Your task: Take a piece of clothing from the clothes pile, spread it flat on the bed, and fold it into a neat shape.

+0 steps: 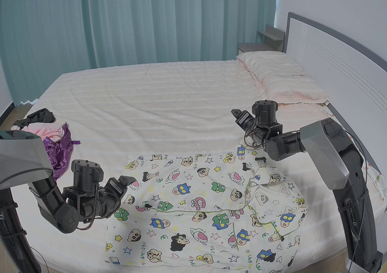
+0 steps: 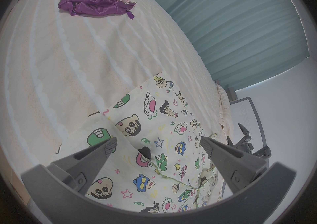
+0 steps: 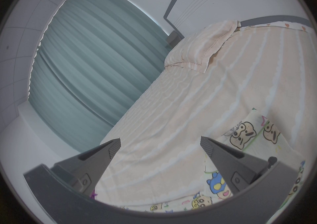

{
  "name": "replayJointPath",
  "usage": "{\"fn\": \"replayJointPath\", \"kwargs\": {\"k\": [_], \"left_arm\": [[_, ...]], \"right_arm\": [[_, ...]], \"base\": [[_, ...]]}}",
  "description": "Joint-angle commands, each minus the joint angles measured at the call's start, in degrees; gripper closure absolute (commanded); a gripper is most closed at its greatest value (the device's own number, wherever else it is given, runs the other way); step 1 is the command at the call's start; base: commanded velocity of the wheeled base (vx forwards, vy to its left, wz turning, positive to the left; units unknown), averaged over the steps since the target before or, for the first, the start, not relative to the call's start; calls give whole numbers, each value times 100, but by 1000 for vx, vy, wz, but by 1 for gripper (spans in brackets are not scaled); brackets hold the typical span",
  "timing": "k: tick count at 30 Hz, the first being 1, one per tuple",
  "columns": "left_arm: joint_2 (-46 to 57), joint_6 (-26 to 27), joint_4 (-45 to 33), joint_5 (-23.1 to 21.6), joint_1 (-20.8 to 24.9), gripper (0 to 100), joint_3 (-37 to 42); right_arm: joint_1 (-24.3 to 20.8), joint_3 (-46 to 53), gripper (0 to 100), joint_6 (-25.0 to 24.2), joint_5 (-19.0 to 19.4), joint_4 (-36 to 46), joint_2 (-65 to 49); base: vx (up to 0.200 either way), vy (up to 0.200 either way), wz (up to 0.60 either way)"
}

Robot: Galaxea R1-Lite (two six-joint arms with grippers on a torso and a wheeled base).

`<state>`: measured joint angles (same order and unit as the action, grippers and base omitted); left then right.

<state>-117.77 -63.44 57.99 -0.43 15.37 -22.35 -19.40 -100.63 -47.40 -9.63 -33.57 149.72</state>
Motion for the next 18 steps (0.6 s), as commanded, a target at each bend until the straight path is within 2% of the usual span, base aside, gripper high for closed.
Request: {"fn": "replayJointPath", "kwargs": {"k": [1,3,5,11,13,18], "left_arm": [[35,95,406,16,238,0,442],[70,236,406,16,282,0,538],[299,631,406,16,317,0,802],[791,912,283,-1,388,0,1162],[984,1062,186,-1,449,0,1373],[1213,1106,134,16,757,0,1690]], "right_arm": [[111,5080,0,1435,620,-2285,-2237],[120,5739,0,1593,664,-2628,-2466],[182,6680,0,1602,673,-3226,-2879],[287,7884,0,1593,673,-3542,-3617],[234,8367,0,1417,673,-3542,-3925],[50,8930,0,556,568,-3551,-4144]], "base": [[-200,0,0],[-200,0,0],[-200,0,0],[-200,0,0],[-200,0,0],[-200,0,0]]}}
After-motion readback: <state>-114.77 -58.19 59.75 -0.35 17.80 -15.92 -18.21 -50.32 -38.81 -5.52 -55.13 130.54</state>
